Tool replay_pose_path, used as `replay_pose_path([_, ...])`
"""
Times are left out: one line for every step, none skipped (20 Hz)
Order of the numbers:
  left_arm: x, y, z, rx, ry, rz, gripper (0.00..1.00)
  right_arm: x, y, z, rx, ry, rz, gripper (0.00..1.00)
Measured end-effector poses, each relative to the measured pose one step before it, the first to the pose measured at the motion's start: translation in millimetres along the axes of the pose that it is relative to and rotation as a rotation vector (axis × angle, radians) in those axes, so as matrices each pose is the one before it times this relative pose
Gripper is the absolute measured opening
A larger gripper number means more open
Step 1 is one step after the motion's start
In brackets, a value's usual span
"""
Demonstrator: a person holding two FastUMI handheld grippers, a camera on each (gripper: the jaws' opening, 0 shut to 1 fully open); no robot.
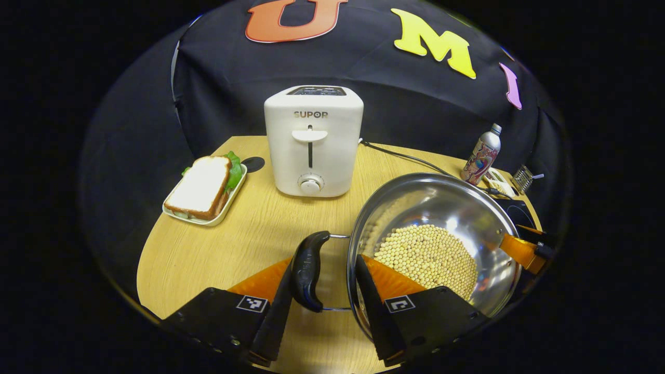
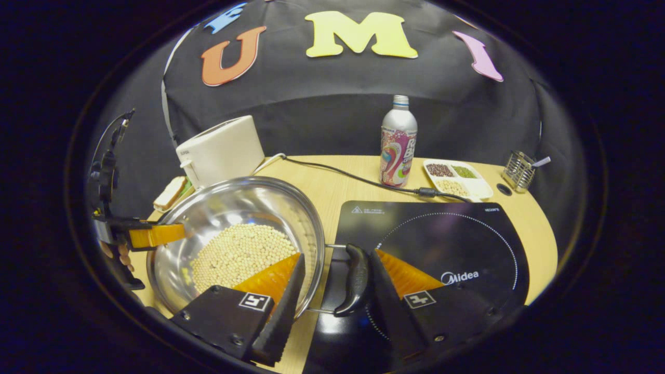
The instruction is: First push the handle of the pot to place it horizontally, then grasp the pot with both hands and set it on the induction cooktop.
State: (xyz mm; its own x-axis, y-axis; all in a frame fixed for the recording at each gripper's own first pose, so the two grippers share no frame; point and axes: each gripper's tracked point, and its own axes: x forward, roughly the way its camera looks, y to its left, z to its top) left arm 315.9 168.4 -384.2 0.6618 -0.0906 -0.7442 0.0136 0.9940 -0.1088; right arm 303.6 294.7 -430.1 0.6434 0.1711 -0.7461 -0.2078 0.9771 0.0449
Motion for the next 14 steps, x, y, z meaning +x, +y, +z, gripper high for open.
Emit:
replay_pose_path([1.21, -0.54, -4.12, 0.00948, 0.02299, -0.00604, 0.66, 2.61, -0.86, -1.12, -0.01206, 0.00535, -0.00031, 0.72])
replay_pose_path([1.28, 0.75, -1.27, 0.00334, 0.01137, -0.00696, 0.67, 0.92, -2.45, 1.58, 0.00249, -0.00714, -0.00312, 0.7])
replay_pose_path([0.24, -0.16, 0.36, -0.00311, 0.00682, -0.00825, 0.67, 0.76, 0.18, 0.45, 0.0067, -0.00823, 0.00396, 0.76])
replay_pose_path([1.07, -1.16, -0.47, -0.01811, 0.00979, -0.01027, 0.77, 0.32, 0.19, 0.0, -0.00521, 0.00196, 0.0011, 0.73])
replay_pose_path([-2.31, -0.24, -0.67, -0.01832, 0.0137, -0.01146, 0.75, -0.35, -1.36, -0.03, -0.01196, -0.0005, -0.00452, 0.71])
replay_pose_path([-0.35, -1.01, 0.06, -0.01036, 0.00129, -0.00628, 0.53, -0.02, -0.7, 2.18, 0.00171, -0.00732, -0.00523, 0.67])
replay_pose_path([0.34, -0.9, -0.54, 0.00423, 0.00191, 0.0025, 0.62, 1.32, 0.79, 0.19, -0.01237, -0.00262, 0.00423, 0.65])
replay_pose_path([-3.87, -0.02, -0.83, 0.01354, -0.00111, 0.01172, 0.6, -2.06, 0.33, 0.91, -0.00267, 0.00585, 0.01368, 0.6])
replay_pose_path([-3.8, -0.56, 0.24, 0.02271, -0.00632, 0.01348, 0.59, 0.06, -0.02, -0.24, 0.00987, 0.00523, 0.01977, 0.58])
replay_pose_path([-2.84, 0.2, 3.32, 0.01, -0.02104, 0.01297, 0.69, -1.49, 0.89, 1.04, 0.03107, 0.00148, 0.02441, 0.59])
replay_pose_path([-5.31, 0.81, 3.51, 0.00618, -0.01097, 0.01372, 0.59, -2.05, 0.99, -1.03, 0.01517, 0.00535, 0.02632, 0.57])
replay_pose_path([-6.94, 0.18, 3.59, 0.00627, -0.01656, 0.0149, 0.59, -2.32, 0.36, 0.22, -0.00565, 0.00229, 0.02024, 0.55])
replay_pose_path([-6.31, -0.86, 1.57, 0.01457, -0.00355, 0.01641, 0.59, -4.16, -0.3, 0.92, 0.00156, -0.00457, 0.00987, 0.53])
replay_pose_path([-7.07, 0.62, 2.29, 0.01322, -0.00552, 0.01014, 0.59, -5.96, 0.71, 2.68, -0.00685, -0.00877, 0.00536, 0.53])
